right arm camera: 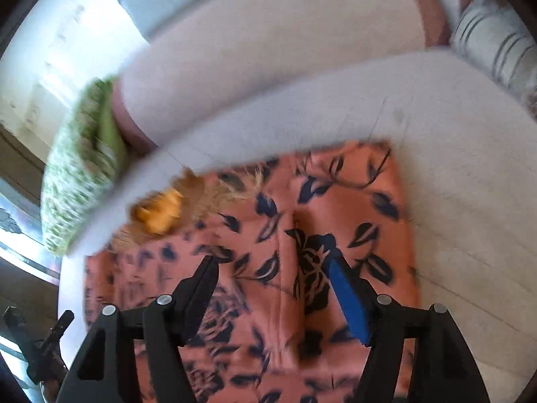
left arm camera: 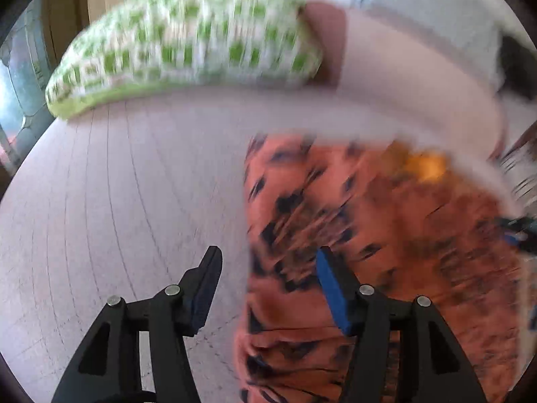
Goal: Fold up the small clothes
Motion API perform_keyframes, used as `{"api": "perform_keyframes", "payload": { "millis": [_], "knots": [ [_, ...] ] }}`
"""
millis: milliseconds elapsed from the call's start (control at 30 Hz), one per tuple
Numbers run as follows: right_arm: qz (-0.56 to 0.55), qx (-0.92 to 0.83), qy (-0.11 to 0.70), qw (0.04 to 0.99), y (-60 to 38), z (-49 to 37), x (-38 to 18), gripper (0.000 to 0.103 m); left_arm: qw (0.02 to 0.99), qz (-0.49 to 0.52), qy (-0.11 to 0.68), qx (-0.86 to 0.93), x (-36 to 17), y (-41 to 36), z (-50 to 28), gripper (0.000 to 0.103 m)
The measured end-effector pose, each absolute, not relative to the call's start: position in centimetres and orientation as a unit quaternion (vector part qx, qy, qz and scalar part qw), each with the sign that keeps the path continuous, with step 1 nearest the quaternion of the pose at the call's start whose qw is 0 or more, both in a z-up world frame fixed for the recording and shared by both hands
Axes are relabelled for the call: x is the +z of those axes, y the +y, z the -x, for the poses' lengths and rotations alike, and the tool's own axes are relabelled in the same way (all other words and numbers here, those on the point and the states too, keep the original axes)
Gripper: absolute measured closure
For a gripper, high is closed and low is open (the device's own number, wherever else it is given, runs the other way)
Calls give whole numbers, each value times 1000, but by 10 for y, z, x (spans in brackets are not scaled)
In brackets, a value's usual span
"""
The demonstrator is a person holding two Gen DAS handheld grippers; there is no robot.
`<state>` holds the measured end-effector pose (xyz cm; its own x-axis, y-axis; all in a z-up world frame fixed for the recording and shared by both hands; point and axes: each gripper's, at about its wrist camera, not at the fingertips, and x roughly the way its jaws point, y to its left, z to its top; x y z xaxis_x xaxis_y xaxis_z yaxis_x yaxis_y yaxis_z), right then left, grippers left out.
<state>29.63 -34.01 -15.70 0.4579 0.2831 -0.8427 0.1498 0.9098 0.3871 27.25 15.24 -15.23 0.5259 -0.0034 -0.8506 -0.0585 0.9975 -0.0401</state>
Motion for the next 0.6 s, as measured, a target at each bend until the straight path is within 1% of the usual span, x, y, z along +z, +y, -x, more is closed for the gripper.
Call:
{"api": "perform_keyframes", "payload": {
  "millis": [33, 67, 133, 167, 200, 267, 300, 333, 367, 400, 433, 500, 567, 600],
  "knots": [
    [-182, 37, 525, 831, -334, -298, -159, 84, 868, 30, 495, 22, -163, 153, -274, 43],
    [-165, 38, 520, 837, -329, -296, -155, 91, 877, 21, 480, 24, -161, 152, -271, 43],
    [-121, 29, 495, 860, -319, -287, -135, 91, 881, -1, 472, 28, -156, 147, -266, 43],
    [-77, 10, 475, 877, -314, -281, -127, 91, 881, 0, 472, 27, -156, 148, -266, 43],
    [-46, -12, 470, 881, -312, -278, -131, 90, 881, 6, 473, 26, -156, 150, -266, 43],
    [-46, -16, 524, 850, -313, -284, -156, 80, 880, 27, 473, 27, -151, 155, -265, 43],
    [-47, -12, 510, 859, -314, -279, -153, 79, 885, 34, 463, 25, -145, 157, -263, 43],
    [-43, -14, 495, 867, -314, -275, -144, 67, 893, 31, 448, 21, -139, 157, -263, 43],
    [-41, -25, 477, 878, -316, -268, -133, 49, 901, 24, 433, 17, -132, 156, -263, 43],
    [-42, -41, 453, 889, -318, -261, -121, 44, 908, 19, 419, 8, -124, 154, -265, 43],
    [-54, -46, 425, 902, -323, -249, -106, 43, 911, 21, 413, 1, -121, 154, -267, 43],
    [-95, -1, 398, 912, -318, -236, -88, 42, 907, 33, 419, -16, -123, 155, -278, 43],
    [-136, 80, 408, 899, -309, -230, -90, 34, 894, 13, 447, 1, -141, 155, -289, 43],
    [-157, 109, 429, 883, -304, -231, -103, 32, 885, -3, 465, 18, -154, 156, -295, 43]
  ]
}}
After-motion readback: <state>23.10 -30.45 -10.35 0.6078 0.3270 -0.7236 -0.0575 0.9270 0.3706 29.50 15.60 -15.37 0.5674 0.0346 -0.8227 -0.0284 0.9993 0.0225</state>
